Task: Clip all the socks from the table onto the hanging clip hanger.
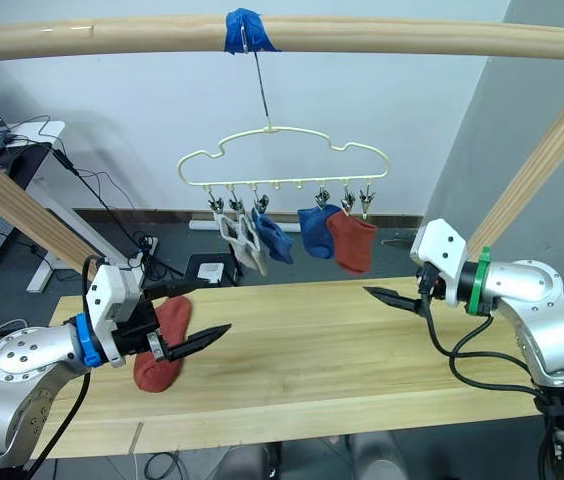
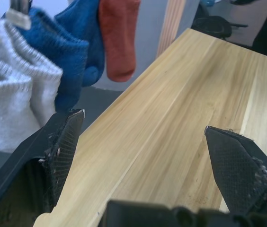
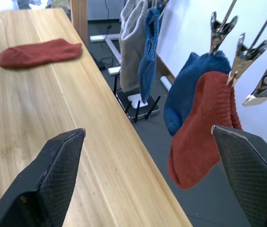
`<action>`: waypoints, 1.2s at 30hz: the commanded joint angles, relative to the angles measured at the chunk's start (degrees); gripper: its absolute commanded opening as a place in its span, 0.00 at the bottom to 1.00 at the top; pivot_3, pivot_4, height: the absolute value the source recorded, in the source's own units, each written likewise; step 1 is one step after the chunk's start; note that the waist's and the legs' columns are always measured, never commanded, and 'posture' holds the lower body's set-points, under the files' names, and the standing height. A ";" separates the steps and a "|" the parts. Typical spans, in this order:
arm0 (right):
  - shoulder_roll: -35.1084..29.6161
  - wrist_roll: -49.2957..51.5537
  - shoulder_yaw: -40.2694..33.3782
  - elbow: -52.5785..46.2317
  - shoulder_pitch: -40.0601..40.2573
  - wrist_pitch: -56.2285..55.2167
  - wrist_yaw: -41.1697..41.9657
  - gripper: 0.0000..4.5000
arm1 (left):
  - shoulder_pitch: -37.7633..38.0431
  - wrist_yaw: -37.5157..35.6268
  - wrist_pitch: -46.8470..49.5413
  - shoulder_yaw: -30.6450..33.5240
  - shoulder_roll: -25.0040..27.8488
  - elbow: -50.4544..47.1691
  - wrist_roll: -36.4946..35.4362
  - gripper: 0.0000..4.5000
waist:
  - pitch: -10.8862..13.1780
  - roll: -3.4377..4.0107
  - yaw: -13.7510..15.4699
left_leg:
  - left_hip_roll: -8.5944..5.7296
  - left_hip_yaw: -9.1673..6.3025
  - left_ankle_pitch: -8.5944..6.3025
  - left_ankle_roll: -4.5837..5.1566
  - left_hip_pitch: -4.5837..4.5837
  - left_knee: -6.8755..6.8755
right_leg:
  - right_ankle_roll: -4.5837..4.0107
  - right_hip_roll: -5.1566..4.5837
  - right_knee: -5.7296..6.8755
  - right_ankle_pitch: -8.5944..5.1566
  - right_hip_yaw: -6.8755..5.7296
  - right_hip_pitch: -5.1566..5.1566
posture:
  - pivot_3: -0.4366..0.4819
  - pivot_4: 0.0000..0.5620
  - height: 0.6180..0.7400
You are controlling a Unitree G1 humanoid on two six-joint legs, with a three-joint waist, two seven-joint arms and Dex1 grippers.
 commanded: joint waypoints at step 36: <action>8.86 -1.94 -1.30 -5.27 -1.59 8.59 -18.86 0.88 | -6.97 -0.69 1.72 -2.06 -1.67 0.45 -2.33 1.00 | -0.06 0.00 -0.29 | 0.03 0.05 0.01 0.02 -0.05 -0.03 | 0.06 0.04 -0.24 0.14 0.06 0.03 | 0.27 0.34 1.00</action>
